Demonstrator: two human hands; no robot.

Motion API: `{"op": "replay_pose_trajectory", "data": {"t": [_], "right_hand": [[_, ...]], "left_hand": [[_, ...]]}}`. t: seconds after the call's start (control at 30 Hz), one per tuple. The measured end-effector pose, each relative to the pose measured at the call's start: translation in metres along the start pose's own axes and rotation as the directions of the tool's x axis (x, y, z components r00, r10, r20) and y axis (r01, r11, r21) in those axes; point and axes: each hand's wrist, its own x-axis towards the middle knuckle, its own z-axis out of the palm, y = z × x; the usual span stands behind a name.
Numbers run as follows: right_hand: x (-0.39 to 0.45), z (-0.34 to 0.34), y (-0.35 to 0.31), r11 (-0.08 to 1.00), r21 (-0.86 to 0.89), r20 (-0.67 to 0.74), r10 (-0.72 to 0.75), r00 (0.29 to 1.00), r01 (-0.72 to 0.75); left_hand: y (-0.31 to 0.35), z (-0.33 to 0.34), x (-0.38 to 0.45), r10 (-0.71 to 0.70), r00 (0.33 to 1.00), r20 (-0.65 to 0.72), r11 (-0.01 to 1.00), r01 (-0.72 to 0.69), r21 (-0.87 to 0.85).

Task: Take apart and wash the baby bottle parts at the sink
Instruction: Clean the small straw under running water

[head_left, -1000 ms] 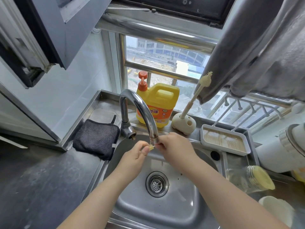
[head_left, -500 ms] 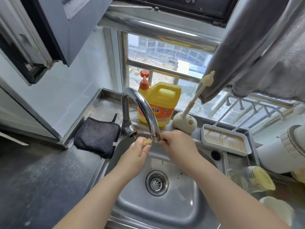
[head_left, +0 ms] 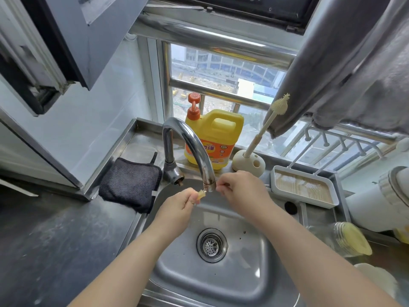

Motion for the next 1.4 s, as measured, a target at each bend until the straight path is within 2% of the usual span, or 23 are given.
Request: {"op": "replay_pose_trajectory", "data": {"t": [0.13, 0.3, 0.43, 0.57, 0.67, 0.73, 0.8, 0.87, 1.0, 1.07, 1.13, 1.2, 1.3, 1.4], "right_hand": [[-0.005, 0.008, -0.012, 0.995, -0.055, 0.026, -0.079, 0.997, 0.080], [0.002, -0.001, 0.002, 1.000, 0.015, -0.026, 0.009, 1.000, -0.009], [-0.006, 0.011, -0.014, 0.991, -0.069, 0.024, -0.111, 0.994, 0.112], [-0.001, 0.006, 0.005, 1.000, 0.010, -0.029, 0.011, 1.000, -0.011], [-0.006, 0.010, -0.010, 0.997, -0.023, -0.021, -0.080, 0.997, 0.079], [-0.010, 0.013, -0.014, 0.993, -0.054, 0.004, -0.109, 0.994, 0.109], [-0.006, 0.005, -0.002, 1.000, 0.011, -0.027, -0.009, 1.000, 0.009], [-0.004, -0.003, 0.010, 0.996, 0.071, -0.075, 0.060, 0.995, -0.055], [-0.012, 0.009, -0.008, 0.998, 0.004, -0.002, -0.068, 0.998, 0.068], [-0.012, 0.010, -0.004, 0.999, 0.034, 0.020, -0.022, 1.000, 0.022], [-0.008, 0.005, 0.005, 0.986, 0.153, -0.019, 0.075, 0.997, -0.071], [-0.009, 0.005, 0.003, 0.981, 0.184, -0.033, 0.070, 0.997, -0.062], [-0.014, 0.013, -0.010, 0.993, 0.119, 0.021, 0.001, 1.000, -0.003], [-0.008, 0.006, 0.004, 0.964, 0.251, 0.008, 0.092, 0.996, -0.091]], "left_hand": [[0.009, 0.003, -0.003, 0.025, 0.998, 0.052, 0.997, -0.022, -0.069], [0.001, 0.000, -0.004, 0.068, 0.998, 0.005, 0.988, -0.067, -0.139], [-0.009, 0.006, 0.000, 0.043, 0.999, 0.016, 0.996, -0.041, -0.079], [-0.011, 0.005, 0.001, 0.015, 1.000, 0.009, 0.999, -0.014, -0.033], [-0.002, 0.009, 0.000, 0.015, 0.998, 0.063, 1.000, -0.013, -0.028], [0.002, 0.008, -0.003, 0.000, 0.996, 0.085, 0.999, -0.004, 0.052], [-0.002, 0.004, -0.004, -0.015, 0.998, 0.055, 0.998, 0.012, 0.059], [-0.006, 0.002, -0.004, 0.008, 1.000, 0.018, 1.000, -0.007, -0.010], [-0.001, 0.007, -0.004, 0.074, 0.996, 0.058, 0.995, -0.069, -0.078], [-0.002, 0.007, -0.002, 0.086, 0.995, 0.043, 0.995, -0.083, -0.062], [-0.006, 0.003, 0.001, 0.083, 0.997, -0.003, 0.995, -0.083, -0.048], [-0.004, 0.002, 0.002, 0.079, 0.997, -0.019, 0.996, -0.079, -0.036], [0.009, 0.006, -0.003, 0.053, 0.999, -0.004, 0.996, -0.053, 0.071], [0.004, 0.004, -0.004, 0.021, 1.000, 0.002, 0.998, -0.021, 0.053]]}}
